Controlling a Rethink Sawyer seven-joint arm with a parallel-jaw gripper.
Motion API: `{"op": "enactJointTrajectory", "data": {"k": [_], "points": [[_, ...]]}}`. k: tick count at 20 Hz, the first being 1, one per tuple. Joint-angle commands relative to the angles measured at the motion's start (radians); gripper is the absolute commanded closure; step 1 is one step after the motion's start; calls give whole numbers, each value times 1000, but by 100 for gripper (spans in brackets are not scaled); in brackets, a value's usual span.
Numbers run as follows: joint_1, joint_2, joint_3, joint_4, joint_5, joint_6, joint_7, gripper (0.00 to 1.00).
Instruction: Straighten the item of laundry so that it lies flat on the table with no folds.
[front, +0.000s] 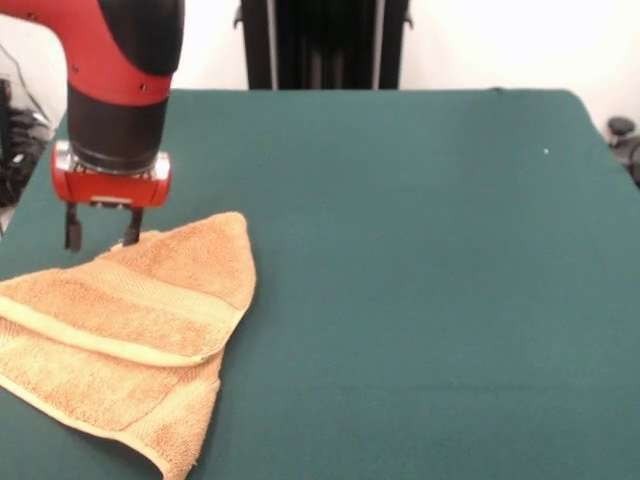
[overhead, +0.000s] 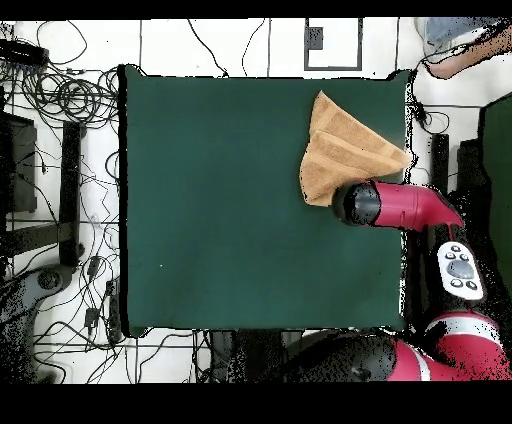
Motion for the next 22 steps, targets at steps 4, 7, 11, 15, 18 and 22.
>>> {"op": "enactJointTrajectory", "data": {"k": [4,7,11,15,18,22], "points": [[11,-91,63,243,122,42,153,0],[22,-111,59,256,147,61,159,0],[60,-71,39,224,162,25,206,0],[85,3,24,159,162,-25,227,0],[94,57,24,93,167,-17,215,0],[93,88,34,44,169,8,185,0]]}}
